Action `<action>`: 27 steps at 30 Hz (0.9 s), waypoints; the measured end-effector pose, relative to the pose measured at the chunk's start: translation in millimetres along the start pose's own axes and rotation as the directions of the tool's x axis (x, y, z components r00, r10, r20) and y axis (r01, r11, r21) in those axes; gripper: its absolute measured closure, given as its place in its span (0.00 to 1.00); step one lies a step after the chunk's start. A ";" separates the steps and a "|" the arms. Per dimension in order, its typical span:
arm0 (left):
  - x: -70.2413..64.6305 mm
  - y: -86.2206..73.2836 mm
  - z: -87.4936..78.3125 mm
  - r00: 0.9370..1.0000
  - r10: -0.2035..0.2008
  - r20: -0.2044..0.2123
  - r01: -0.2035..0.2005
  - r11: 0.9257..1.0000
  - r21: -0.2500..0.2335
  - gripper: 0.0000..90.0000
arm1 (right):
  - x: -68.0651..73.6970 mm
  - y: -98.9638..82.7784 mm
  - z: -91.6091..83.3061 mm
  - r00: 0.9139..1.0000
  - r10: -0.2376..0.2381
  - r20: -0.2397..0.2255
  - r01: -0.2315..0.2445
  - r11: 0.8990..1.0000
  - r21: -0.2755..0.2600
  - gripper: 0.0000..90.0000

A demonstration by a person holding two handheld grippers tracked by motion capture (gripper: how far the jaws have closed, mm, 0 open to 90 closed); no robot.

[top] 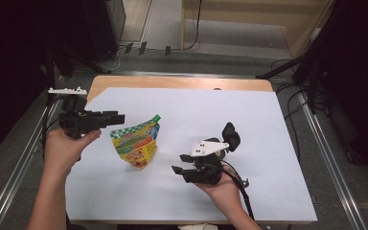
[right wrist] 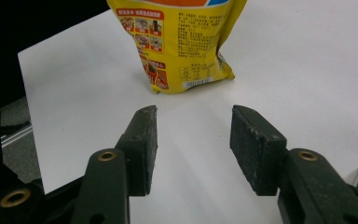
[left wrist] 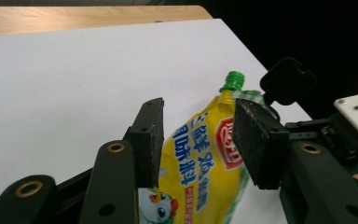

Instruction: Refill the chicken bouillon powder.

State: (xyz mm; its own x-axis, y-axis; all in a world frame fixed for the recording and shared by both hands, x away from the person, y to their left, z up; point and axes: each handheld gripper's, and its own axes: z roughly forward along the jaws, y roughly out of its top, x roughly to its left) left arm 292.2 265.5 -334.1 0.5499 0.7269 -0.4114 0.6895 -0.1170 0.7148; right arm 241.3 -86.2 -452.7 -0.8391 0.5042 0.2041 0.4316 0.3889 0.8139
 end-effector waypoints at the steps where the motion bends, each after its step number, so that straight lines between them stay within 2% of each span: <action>1: 1.9 -0.3 1.0 1.000 -0.006 -0.004 0.006 1.000 0.001 0.61 | -0.4 0.6 -1.2 1.000 0.004 0.001 -0.004 1.000 0.000 0.59; 5: 7.9 -1.1 4.9 1.000 -0.007 -0.019 0.007 1.000 0.001 0.60 | -3.3 3.8 -6.1 1.000 0.009 -0.003 -0.009 1.000 -0.001 0.61; 9: 12.8 -4.1 10.3 0.999 0.018 -0.027 -0.018 1.000 -0.002 0.59 | -6.4 7.1 -11.5 1.000 0.008 -0.003 -0.008 1.000 0.005 0.64; 13: 21.4 -9.0 16.3 1.000 0.008 -0.026 -0.008 1.000 0.004 0.57 | -12.0 11.1 -19.6 1.000 0.022 -0.007 -0.022 1.000 0.007 0.69; 19: 26.6 -14.5 20.6 0.999 0.019 -0.029 -0.019 1.000 0.001 0.56 | -23.8 15.9 -31.0 0.995 0.054 -0.089 -0.050 0.998 0.036 0.84; 21: 27.1 -16.1 22.6 0.999 0.020 -0.028 -0.020 1.000 0.004 0.56 | -27.5 17.3 -34.7 0.993 0.055 -0.106 -0.051 0.998 0.040 0.84; 24: 27.0 -18.0 26.5 0.999 0.037 -0.033 -0.036 0.999 0.009 0.55 | -32.9 19.5 -42.1 0.993 0.056 -0.104 -0.053 0.998 0.029 0.81; 27: 28.4 -19.7 29.6 0.999 0.031 -0.018 -0.031 0.999 0.009 0.54 | -38.2 22.6 -50.5 0.993 0.065 -0.101 -0.064 0.998 0.014 0.77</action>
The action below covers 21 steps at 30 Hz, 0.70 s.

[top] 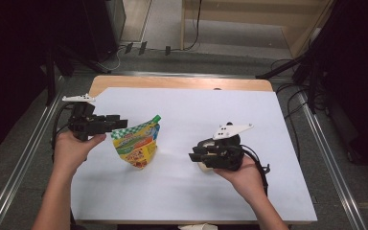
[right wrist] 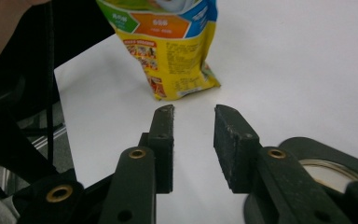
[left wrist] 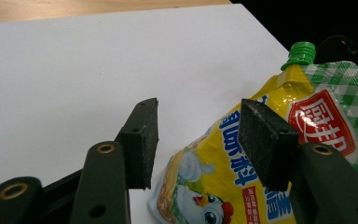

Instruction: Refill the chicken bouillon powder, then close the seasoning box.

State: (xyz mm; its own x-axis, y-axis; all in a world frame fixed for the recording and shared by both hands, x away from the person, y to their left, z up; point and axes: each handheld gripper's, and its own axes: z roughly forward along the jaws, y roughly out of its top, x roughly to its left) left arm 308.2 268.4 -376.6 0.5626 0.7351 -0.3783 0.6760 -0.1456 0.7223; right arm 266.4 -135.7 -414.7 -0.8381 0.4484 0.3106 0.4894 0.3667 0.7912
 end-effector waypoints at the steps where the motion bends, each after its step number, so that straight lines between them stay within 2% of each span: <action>1: 0.3 -0.4 0.5 1.000 -0.003 0.000 0.003 1.000 -0.003 0.53 | -2.2 1.5 -3.6 1.000 -0.001 0.006 0.001 1.000 -0.006 0.75; 3: 1.1 -1.2 0.4 1.000 -0.004 -0.002 0.004 1.000 -0.011 0.54 | -4.8 3.2 -9.6 1.000 0.004 0.019 -0.003 1.000 -0.015 0.72; 8: 2.6 -2.6 -0.3 1.000 0.005 -0.009 -0.005 1.000 -0.009 0.53 | -10.8 6.6 -24.3 0.999 0.008 0.040 -0.006 0.999 -0.039 0.72; 15: 6.2 -5.5 1.1 1.000 -0.001 -0.009 0.001 1.000 -0.002 0.53 | -18.2 10.4 -48.1 0.997 0.004 0.077 0.001 0.998 -0.060 0.87; 21: 9.5 -9.5 3.2 1.000 0.012 -0.023 -0.012 1.000 0.001 0.53 | -29.9 8.5 -62.8 0.995 0.034 0.094 -0.027 0.997 -0.077 0.99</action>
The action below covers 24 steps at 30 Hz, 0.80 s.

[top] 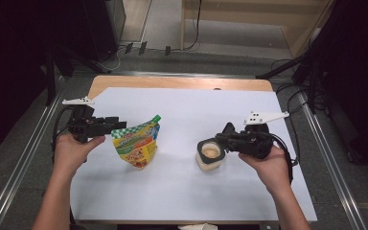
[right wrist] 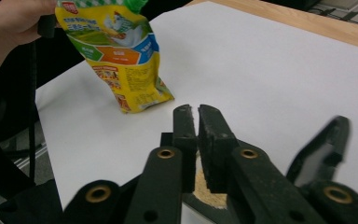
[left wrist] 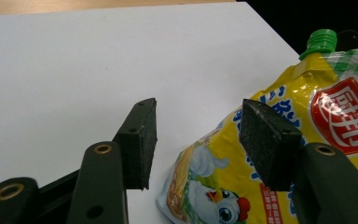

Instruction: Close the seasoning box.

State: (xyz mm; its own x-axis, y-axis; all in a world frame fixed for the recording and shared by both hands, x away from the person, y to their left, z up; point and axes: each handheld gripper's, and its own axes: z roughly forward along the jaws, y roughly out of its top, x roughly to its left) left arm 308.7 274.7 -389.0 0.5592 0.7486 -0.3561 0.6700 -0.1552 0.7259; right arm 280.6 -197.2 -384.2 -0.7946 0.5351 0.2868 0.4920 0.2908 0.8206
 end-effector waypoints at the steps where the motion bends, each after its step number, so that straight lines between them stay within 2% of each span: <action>1: 0.0 -0.8 1.1 1.000 0.002 -0.003 -0.002 1.000 0.002 0.53 | -2.3 -0.3 -2.2 1.000 0.008 0.001 -0.008 1.000 0.001 1.00; 6: 0.6 -3.4 5.0 1.000 0.010 -0.005 -0.010 1.000 0.015 0.52 | -11.6 -0.2 -14.9 0.999 0.020 0.034 -0.020 1.000 -0.014 1.00; 11: 0.7 -4.8 7.3 1.000 0.013 -0.007 -0.013 1.000 0.017 0.52 | -19.3 1.5 -34.7 0.997 0.035 0.075 -0.032 0.998 -0.053 1.00; 15: 0.3 -6.0 9.0 1.000 0.021 -0.007 -0.021 1.000 0.017 0.52 | -29.7 -2.2 -46.7 0.992 0.069 0.106 -0.060 0.995 -0.081 1.00; 19: 1.2 -7.5 10.2 1.000 0.022 0.009 -0.022 0.999 0.023 0.51 | -39.2 -9.5 -45.5 0.987 0.103 0.126 -0.093 0.992 -0.080 1.00; 24: 2.2 -8.6 11.3 1.000 0.015 0.003 -0.015 1.000 0.025 0.50 | -49.9 -19.7 -34.4 0.981 0.134 0.139 -0.128 0.990 -0.055 1.00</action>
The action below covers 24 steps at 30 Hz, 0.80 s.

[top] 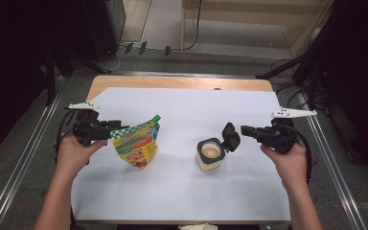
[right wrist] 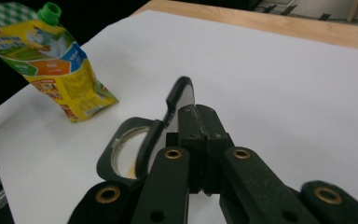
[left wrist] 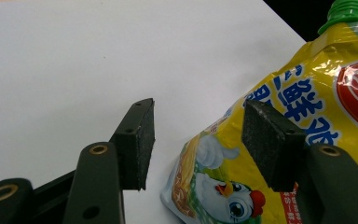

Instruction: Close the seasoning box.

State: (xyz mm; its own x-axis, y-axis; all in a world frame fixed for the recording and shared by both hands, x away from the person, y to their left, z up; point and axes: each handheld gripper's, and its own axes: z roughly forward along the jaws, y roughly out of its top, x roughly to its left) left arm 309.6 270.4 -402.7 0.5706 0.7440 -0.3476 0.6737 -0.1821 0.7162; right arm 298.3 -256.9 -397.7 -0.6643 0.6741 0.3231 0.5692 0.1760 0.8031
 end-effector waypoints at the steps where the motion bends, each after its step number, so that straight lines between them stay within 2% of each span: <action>1: 0.1 -0.1 0.3 1.000 -0.002 -0.002 0.002 1.000 0.000 0.50 | -1.4 -1.7 3.1 1.000 0.007 -0.002 -0.007 1.000 0.003 1.00; 6: 2.3 -1.3 0.1 1.000 -0.020 -0.012 0.020 1.000 -0.010 0.50 | -3.3 -8.1 16.1 0.999 0.030 -0.029 -0.029 0.999 0.029 1.00; 13: 5.0 -2.4 -1.7 0.999 -0.033 -0.037 0.032 0.999 -0.019 0.50 | 3.4 -11.5 28.0 0.999 0.018 -0.038 -0.015 0.998 0.059 1.00; 24: 7.6 -3.2 -2.0 0.999 -0.039 -0.035 0.038 0.999 -0.018 0.49 | 11.6 -12.6 36.8 0.998 -0.004 -0.057 0.008 0.997 0.083 1.00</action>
State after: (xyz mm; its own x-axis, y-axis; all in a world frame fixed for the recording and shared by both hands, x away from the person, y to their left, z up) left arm 310.8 277.9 -406.4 0.5274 0.7726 -0.3536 0.6861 -0.1418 0.7135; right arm 301.2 -224.9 -422.5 -0.6928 0.6314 0.3482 0.6019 0.2405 0.7615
